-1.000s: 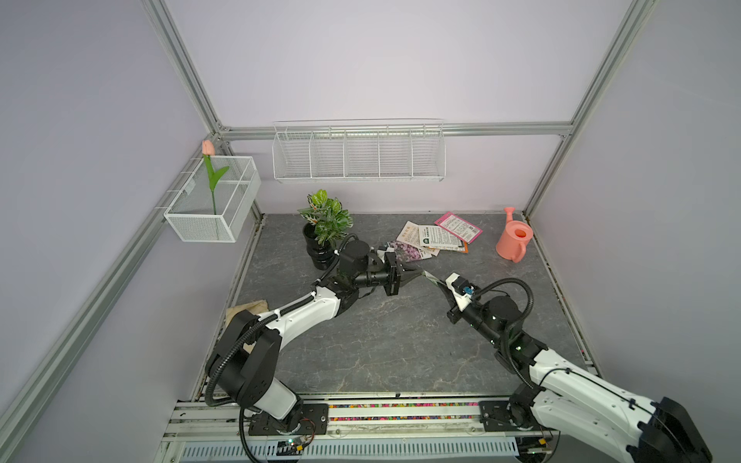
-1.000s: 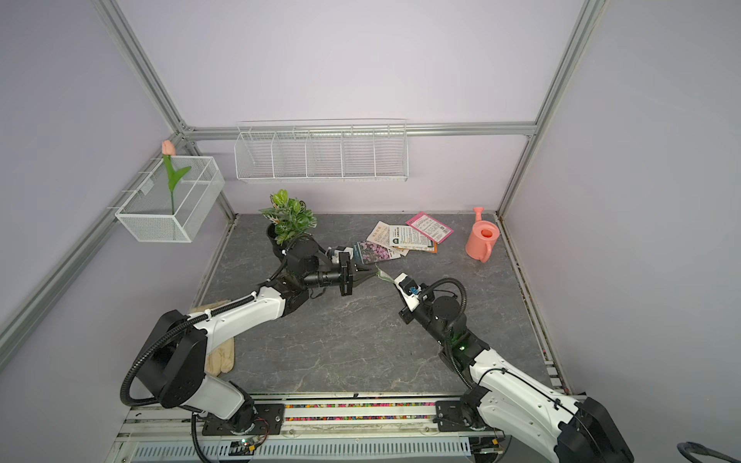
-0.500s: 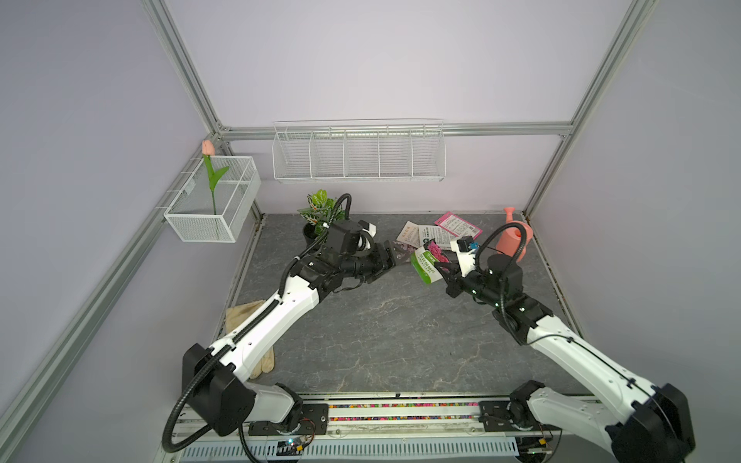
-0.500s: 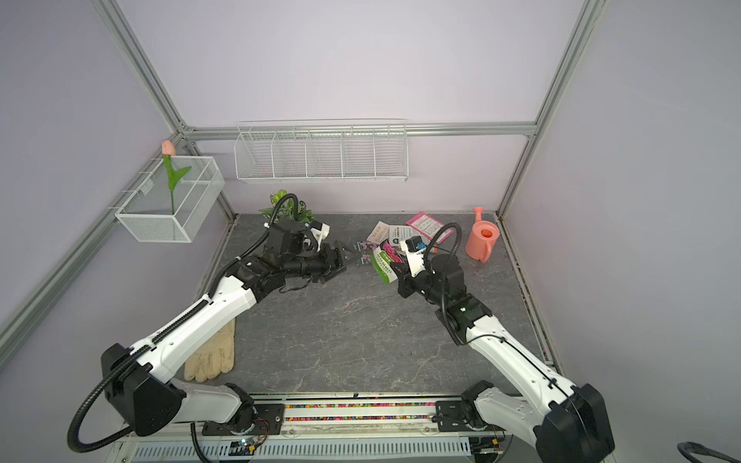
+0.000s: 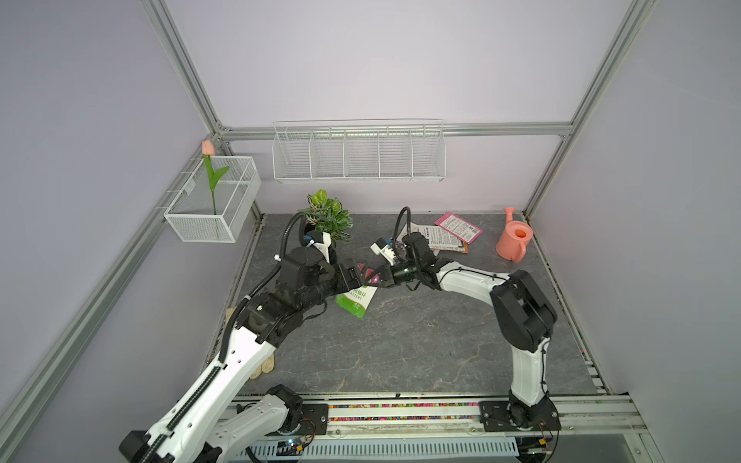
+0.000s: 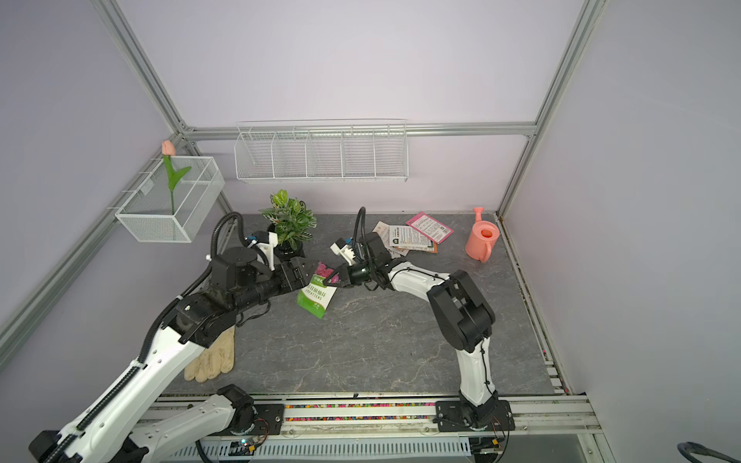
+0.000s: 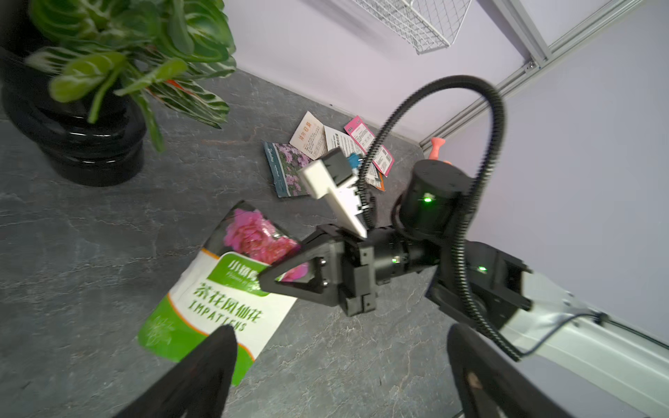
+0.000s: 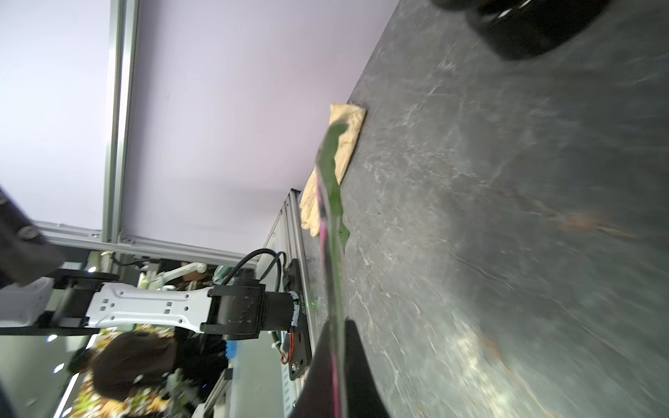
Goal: Arrange the seed packets in a row
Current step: Place the seed packet at the center of the board.
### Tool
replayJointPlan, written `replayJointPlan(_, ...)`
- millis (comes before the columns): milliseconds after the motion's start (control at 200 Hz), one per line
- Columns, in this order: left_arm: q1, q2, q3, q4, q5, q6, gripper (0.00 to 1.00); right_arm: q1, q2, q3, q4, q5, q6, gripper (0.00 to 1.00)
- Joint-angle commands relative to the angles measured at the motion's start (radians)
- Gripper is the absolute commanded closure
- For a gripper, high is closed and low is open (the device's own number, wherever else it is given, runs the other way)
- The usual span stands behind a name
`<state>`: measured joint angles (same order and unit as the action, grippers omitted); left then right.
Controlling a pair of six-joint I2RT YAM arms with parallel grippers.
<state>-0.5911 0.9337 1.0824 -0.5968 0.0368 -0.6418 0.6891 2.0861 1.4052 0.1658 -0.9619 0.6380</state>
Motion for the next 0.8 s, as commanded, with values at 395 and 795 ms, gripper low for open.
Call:
replayJointPlan(395,0.01,-0.129,-0.07,-0.07,-0.086,0.06,0.02,0.19,0.424,0.519,-0.303,-0.123,-0.024,0.93)
replayJointPlan(795,0.011,-0.166,-0.089,-0.083,-0.092,0.057,0.01,0.254,0.573,0.77,-0.62,0.024,-0.15,0.88)
